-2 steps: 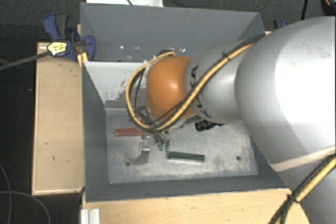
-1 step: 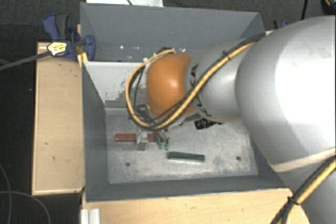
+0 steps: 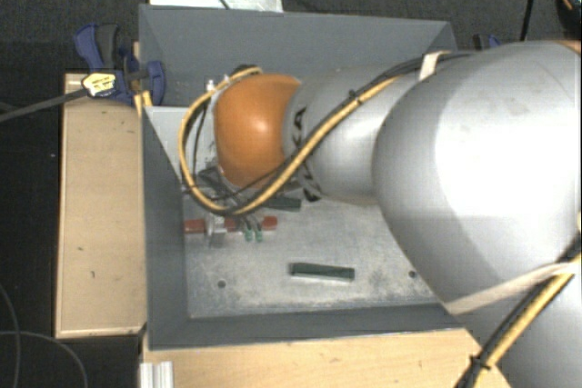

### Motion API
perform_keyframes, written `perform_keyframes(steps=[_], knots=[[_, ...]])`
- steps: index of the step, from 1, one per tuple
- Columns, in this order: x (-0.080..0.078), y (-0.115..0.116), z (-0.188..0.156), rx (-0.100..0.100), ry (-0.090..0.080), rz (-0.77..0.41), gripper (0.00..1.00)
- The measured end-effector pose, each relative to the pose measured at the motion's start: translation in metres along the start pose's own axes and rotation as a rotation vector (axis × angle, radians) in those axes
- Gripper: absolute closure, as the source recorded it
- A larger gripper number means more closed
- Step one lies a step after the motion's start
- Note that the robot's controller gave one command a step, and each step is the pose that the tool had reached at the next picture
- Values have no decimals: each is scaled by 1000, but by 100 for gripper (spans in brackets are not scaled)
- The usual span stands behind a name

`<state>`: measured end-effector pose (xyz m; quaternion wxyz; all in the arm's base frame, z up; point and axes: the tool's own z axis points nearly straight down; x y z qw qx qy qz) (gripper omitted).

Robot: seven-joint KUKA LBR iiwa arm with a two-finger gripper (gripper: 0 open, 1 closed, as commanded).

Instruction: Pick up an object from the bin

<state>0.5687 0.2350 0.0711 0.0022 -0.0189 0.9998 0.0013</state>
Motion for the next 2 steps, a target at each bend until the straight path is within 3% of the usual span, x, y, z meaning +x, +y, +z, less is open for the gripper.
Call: perform_keyframes(steps=[1, 2], knots=[[-24, 10, -4, 0, -2, -463, 100], [-24, 10, -4, -1, 0, -458, 0]])
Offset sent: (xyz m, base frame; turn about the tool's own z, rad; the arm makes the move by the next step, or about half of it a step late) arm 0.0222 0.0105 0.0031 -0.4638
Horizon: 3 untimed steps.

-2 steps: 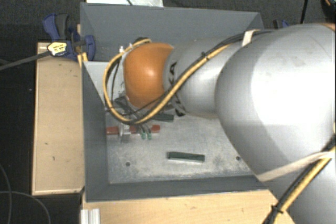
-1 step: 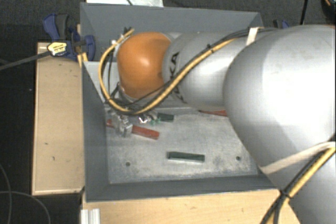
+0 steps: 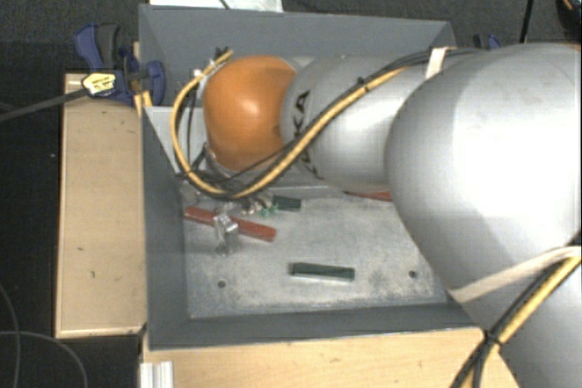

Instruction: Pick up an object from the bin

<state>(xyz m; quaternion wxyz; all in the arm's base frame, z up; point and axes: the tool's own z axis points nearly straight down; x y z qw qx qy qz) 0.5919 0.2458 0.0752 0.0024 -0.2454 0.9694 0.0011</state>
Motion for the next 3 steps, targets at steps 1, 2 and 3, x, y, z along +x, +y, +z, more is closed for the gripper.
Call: perform_keyframes(steps=[1, 2, 3], knots=[[42, -34, 5, 2, 6, -43, 0], [63, -55, 4, 1, 5, 39, 0], [61, -54, 3, 0, 1, 43, 100]])
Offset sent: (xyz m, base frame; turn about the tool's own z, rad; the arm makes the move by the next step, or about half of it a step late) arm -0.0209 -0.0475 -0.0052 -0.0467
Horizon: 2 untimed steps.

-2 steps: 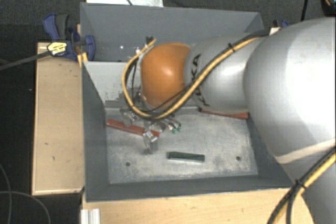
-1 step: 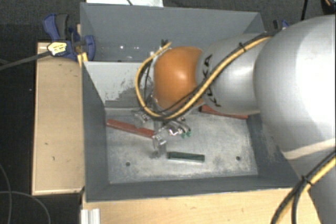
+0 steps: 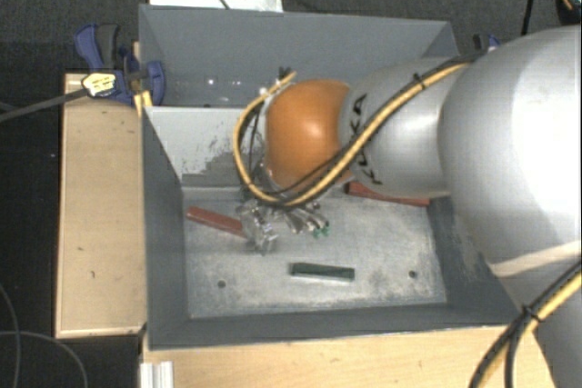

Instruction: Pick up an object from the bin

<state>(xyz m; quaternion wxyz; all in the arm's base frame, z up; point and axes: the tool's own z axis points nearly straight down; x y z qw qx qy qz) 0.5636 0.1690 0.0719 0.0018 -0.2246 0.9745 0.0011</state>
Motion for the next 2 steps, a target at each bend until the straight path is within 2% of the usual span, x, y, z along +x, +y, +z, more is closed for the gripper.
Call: perform_keyframes(steps=[1, 2], knots=[[1, 0, 1, 0, 3, 3, 0], [0, -5, 1, 1, 0, 39, 0]])
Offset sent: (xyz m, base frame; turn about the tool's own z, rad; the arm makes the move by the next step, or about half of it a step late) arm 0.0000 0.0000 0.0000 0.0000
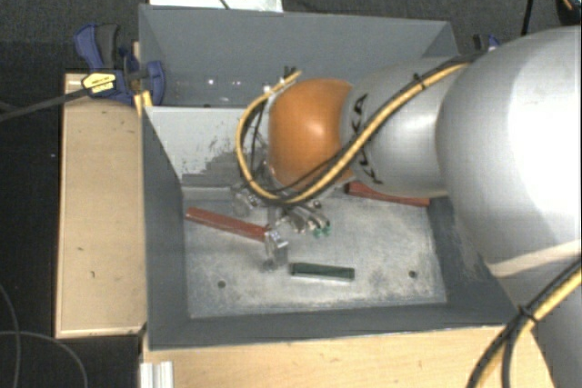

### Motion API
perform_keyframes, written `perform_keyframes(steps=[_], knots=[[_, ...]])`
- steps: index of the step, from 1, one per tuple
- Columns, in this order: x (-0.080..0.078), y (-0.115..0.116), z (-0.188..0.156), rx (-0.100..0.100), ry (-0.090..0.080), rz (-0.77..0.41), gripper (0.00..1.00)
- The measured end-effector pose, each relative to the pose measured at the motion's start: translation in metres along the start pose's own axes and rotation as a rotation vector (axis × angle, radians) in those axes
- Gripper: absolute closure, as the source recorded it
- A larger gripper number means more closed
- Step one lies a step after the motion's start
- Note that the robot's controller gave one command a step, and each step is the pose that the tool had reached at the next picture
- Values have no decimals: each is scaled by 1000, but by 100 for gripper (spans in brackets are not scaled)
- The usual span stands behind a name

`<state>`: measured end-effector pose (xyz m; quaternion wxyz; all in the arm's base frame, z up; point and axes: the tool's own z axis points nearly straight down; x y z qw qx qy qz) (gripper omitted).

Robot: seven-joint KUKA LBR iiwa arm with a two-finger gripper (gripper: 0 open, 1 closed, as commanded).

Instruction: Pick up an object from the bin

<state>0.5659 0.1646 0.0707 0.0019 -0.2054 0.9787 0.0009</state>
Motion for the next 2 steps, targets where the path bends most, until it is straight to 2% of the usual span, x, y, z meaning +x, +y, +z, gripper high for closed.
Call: perform_keyframes(steps=[1, 2], knots=[[0, -1, 0, 1, 0, 3, 100], [25, -5, -149, 3, -5, -252, 100]])
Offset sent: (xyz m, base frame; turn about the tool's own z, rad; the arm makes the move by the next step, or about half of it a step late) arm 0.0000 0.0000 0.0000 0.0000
